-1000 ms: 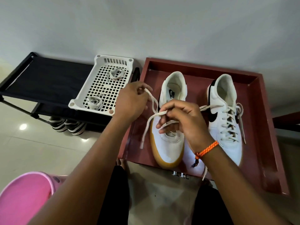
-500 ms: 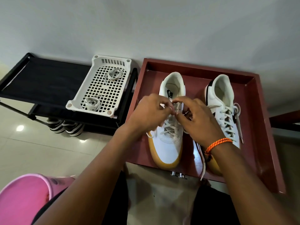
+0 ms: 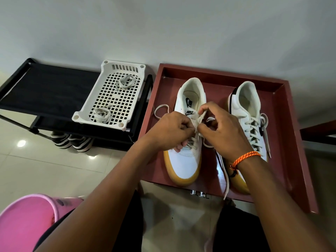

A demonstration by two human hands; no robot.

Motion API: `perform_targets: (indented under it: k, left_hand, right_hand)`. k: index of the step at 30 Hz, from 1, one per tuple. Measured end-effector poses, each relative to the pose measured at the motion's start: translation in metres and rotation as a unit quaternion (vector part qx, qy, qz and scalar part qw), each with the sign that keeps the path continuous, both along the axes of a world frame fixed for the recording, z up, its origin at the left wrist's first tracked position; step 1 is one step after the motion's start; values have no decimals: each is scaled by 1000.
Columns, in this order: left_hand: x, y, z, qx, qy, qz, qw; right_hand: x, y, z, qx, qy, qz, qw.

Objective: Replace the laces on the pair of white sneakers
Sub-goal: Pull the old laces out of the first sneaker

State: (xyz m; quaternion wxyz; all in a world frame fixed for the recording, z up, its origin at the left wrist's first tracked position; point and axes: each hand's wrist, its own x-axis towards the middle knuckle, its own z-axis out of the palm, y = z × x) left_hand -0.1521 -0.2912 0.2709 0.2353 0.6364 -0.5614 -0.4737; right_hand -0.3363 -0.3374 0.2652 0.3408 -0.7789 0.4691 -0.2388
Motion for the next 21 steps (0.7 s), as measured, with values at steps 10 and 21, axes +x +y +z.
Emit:
perform_targets:
  k: [10,21]
  left_hand:
    - [6,-3,6,102,214,191,953]
    - [3,-1,-18,-221,-232,21,947]
  right_hand:
    - [-4,2,-6,48,39,39,997]
    - [-2,2,-7,38,16,29,999]
